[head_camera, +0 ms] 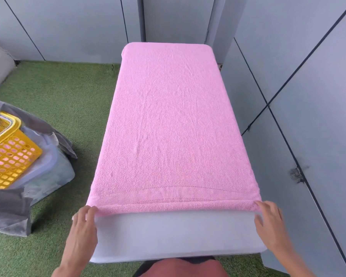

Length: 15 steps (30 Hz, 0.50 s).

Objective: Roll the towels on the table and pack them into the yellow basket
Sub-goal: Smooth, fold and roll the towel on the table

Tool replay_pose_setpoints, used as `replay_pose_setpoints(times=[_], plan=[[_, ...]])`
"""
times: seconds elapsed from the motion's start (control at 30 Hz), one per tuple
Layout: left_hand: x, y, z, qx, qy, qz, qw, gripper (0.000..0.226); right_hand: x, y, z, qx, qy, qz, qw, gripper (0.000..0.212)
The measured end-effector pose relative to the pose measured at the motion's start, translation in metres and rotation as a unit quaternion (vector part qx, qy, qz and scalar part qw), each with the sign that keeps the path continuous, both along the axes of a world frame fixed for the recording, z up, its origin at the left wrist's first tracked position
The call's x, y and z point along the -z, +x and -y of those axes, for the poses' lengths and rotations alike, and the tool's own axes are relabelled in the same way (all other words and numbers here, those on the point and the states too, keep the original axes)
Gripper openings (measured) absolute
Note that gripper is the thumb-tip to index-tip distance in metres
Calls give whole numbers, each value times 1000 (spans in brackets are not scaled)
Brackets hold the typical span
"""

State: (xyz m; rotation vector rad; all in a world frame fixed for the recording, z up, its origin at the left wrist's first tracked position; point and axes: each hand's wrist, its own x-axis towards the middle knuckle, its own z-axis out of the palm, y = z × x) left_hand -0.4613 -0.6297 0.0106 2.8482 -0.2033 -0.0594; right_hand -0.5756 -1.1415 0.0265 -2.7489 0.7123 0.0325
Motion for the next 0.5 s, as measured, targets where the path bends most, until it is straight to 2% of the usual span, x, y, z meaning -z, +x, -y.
replay_pose_setpoints(times=[0.07, 0.17, 0.3, 0.43, 0.5], plan=[[2, 1, 6, -9, -17, -5, 1000, 63, -1, 5, 1, -5, 21, -5, 1000, 43], [1, 16, 10, -29, -31, -31, 999, 49, -3, 20, 8, 1, 56, 5, 998, 36], [4, 22, 6, -27, -29, -9, 999, 41, 4, 21, 14, -14, 35, 17, 999, 35], [3, 8, -7, -3, -45, 5, 999, 38, 7, -3, 20, -28, 2, -2, 1000, 26], [2, 7, -21, 44, -49, -12, 998, 38, 4, -10, 27, -39, 12, -29, 999, 23]])
